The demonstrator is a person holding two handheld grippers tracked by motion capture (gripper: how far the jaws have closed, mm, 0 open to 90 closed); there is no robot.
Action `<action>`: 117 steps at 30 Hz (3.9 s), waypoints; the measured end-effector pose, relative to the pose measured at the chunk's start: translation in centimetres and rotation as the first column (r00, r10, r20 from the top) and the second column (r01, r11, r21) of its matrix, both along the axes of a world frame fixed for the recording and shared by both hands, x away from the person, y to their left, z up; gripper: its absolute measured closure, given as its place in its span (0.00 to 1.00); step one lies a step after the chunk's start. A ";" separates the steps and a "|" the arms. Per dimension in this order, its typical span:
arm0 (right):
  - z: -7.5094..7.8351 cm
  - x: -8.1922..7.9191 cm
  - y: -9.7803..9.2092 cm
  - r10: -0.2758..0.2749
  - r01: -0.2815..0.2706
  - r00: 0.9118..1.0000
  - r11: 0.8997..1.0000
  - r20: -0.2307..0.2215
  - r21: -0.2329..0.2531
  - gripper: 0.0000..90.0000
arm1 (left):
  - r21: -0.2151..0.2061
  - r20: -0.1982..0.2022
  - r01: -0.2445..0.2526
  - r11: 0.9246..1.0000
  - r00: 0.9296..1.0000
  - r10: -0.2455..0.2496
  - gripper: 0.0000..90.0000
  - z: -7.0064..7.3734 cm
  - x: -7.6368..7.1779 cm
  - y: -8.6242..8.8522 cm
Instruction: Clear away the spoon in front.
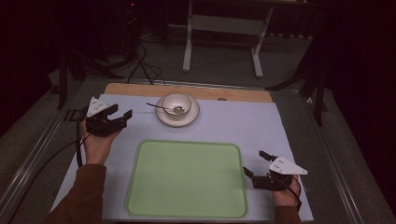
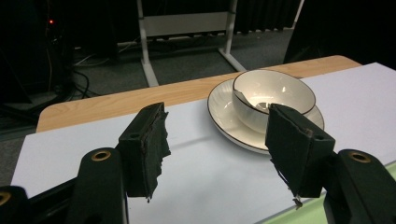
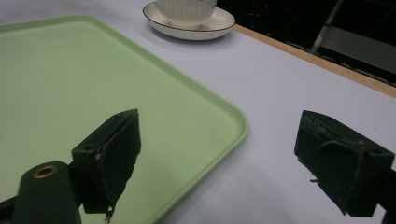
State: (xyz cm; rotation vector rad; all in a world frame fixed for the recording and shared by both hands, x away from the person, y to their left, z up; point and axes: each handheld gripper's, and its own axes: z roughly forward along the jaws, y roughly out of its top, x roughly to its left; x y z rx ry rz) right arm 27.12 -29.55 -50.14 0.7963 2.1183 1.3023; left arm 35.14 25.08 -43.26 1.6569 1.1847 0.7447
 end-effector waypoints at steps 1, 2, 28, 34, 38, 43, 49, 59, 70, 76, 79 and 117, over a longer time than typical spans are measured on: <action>0.0 0.0 0.0 0.000 0.000 1.000 1.000 0.000 0.000 0.16 | 0.001 -0.002 0.002 1.000 1.000 -0.002 0.43 0.0 0.1 0.0; 0.0 0.0 0.0 0.001 -0.001 1.000 1.000 0.000 0.000 0.16 | -0.001 -0.002 0.001 1.000 1.000 -0.001 0.43 0.0 0.3 0.0; 0.0 0.0 0.0 0.004 -0.004 1.000 1.000 0.002 -0.001 0.16 | 0.008 -0.016 0.004 1.000 1.000 -0.004 0.43 -0.9 3.6 -1.7; 0.0 0.0 0.0 0.004 -0.004 1.000 1.000 0.001 0.001 0.16 | 0.004 -0.035 0.013 1.000 0.999 -0.013 0.44 -1.1 4.5 -2.5; 0.0 0.0 0.0 0.005 -0.005 1.000 1.000 0.001 0.002 0.16 | 0.005 -0.049 0.022 1.000 0.999 -0.021 0.46 -1.2 5.0 -3.0; 0.1 0.0 0.0 0.006 -0.006 1.000 1.000 0.002 0.006 0.16 | -0.008 -0.104 0.048 0.999 0.993 -0.049 0.55 -1.9 6.1 -3.5; 0.1 0.0 0.0 0.007 -0.007 1.000 1.000 0.002 0.006 0.16 | -0.037 -0.174 0.090 0.995 0.980 -0.095 0.59 -2.7 7.5 -4.1; 0.1 0.1 -0.1 0.007 -0.007 1.000 1.000 0.002 0.008 0.16 | -0.086 -0.180 0.121 0.989 0.974 -0.135 0.74 -3.2 8.3 -5.2; 0.1 0.1 -0.1 0.007 -0.007 1.000 1.000 0.000 0.009 0.16 | -0.067 -0.126 0.160 0.985 0.978 -0.168 0.98 -2.7 7.5 -6.3; 0.1 0.1 -0.1 0.007 -0.007 1.000 1.000 -0.001 0.006 0.16 | -0.042 -0.098 0.162 0.986 0.981 -0.166 0.99 -2.3 7.0 -6.8; 0.1 0.1 -0.1 0.007 -0.007 1.000 1.000 0.001 0.007 0.16 | -0.043 -0.086 0.156 0.987 0.984 -0.159 0.99 -2.1 6.8 -6.8; 0.1 0.0 0.0 0.006 -0.006 1.000 1.000 0.005 0.007 0.16 | -0.073 0.010 0.179 0.981 0.984 -0.179 0.99 1.0 2.8 -4.4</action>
